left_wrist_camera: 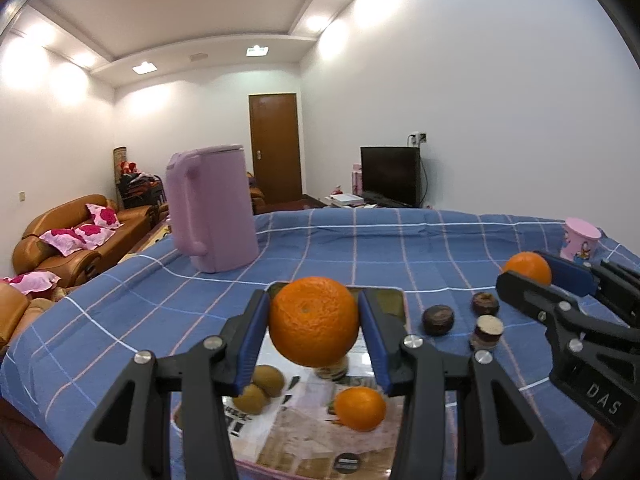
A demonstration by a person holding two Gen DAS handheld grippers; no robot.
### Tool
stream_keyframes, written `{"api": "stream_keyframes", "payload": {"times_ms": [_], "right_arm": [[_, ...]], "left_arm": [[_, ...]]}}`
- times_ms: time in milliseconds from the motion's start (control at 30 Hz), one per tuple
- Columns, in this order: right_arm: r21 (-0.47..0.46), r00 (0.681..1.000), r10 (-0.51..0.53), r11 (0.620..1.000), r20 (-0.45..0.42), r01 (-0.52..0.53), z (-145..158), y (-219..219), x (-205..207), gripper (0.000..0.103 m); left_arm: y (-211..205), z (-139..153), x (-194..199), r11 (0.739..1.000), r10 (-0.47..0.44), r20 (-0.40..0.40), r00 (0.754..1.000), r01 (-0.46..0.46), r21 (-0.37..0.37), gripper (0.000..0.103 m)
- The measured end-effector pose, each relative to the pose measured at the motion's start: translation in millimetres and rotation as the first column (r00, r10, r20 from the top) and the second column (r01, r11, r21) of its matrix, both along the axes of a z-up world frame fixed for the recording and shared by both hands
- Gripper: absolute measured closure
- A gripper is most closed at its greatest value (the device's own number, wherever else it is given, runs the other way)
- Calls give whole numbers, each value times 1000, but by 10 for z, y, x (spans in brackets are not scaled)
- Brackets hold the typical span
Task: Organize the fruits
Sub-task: 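Lift both oranges and carry them toward the tin box, then open the left tool over the tin while the right releases its orange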
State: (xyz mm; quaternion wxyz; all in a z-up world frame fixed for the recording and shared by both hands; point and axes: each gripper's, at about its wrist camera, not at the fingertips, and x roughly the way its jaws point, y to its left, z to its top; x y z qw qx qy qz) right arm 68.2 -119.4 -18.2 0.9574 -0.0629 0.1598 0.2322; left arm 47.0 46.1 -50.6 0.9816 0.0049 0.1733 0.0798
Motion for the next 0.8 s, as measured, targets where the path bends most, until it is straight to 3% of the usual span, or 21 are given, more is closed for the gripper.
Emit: {"api": "stream_keyframes", "payload": {"times_ms": [800], "right_arm": [[-44, 992, 114, 992, -50, -117, -79, 664, 194, 62]], "left_arm": [[476, -127, 81, 995, 102, -63, 993, -102, -7, 55]]}}
